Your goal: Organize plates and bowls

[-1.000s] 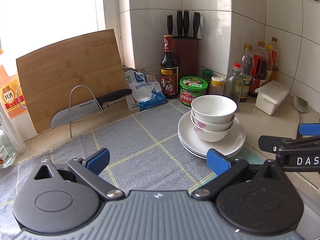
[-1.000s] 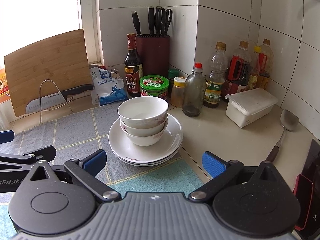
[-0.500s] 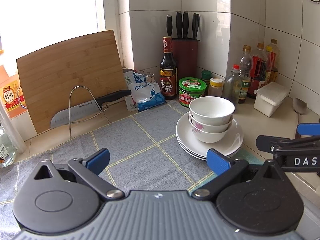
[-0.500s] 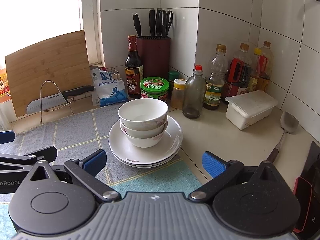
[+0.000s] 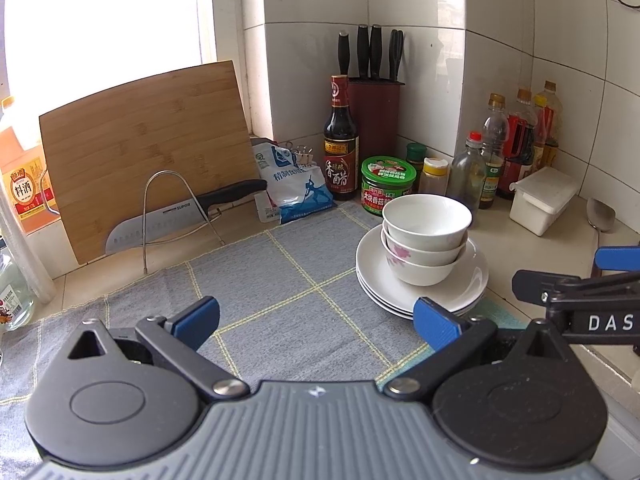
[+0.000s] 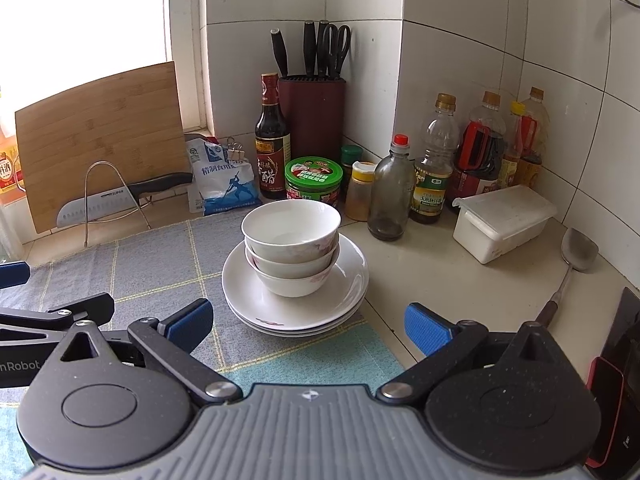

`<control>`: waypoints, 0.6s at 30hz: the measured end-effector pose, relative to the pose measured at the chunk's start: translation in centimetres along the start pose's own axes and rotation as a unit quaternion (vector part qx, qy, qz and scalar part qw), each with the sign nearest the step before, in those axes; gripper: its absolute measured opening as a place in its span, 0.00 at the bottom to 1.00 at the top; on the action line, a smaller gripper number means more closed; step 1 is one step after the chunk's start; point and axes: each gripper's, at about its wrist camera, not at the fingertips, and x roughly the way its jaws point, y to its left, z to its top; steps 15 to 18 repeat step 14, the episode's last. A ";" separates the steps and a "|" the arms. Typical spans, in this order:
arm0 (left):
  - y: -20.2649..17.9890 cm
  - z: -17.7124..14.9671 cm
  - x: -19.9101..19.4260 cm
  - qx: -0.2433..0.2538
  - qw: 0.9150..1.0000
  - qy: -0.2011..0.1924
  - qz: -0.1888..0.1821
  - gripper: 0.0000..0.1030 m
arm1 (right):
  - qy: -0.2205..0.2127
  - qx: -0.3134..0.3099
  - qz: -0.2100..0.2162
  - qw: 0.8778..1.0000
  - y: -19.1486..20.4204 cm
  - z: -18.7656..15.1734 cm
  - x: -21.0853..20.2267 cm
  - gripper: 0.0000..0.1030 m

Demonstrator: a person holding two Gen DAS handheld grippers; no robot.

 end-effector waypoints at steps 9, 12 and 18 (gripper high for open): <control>0.1 0.0 -0.1 -0.001 1.000 0.000 0.000 0.99 | -0.002 -0.002 -0.002 1.000 0.1 0.0 -0.2 1.00; 0.1 0.0 -0.2 -0.001 1.000 0.001 0.000 0.99 | -0.002 -0.003 -0.002 1.000 0.2 0.0 -0.2 1.00; 0.2 0.0 -0.1 -0.003 1.000 0.002 0.001 0.99 | -0.002 -0.004 -0.001 1.000 0.2 0.1 -0.2 1.00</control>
